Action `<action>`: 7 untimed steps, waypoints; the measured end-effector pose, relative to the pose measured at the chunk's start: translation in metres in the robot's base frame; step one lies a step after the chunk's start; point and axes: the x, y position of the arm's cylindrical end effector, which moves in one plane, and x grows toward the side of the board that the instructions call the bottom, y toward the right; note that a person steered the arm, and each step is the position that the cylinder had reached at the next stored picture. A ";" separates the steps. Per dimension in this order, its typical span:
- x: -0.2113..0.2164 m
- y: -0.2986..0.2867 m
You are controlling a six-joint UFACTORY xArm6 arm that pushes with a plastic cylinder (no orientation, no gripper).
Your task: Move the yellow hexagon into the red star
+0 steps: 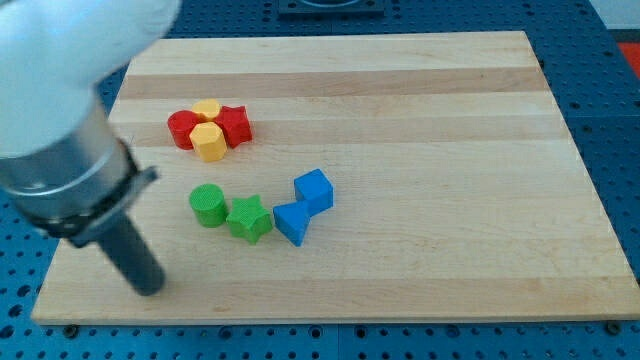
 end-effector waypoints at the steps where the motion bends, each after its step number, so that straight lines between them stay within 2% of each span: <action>1: -0.025 -0.015; 3: -0.123 -0.033; 4: -0.151 -0.013; 6: -0.170 0.108; 7: -0.157 0.147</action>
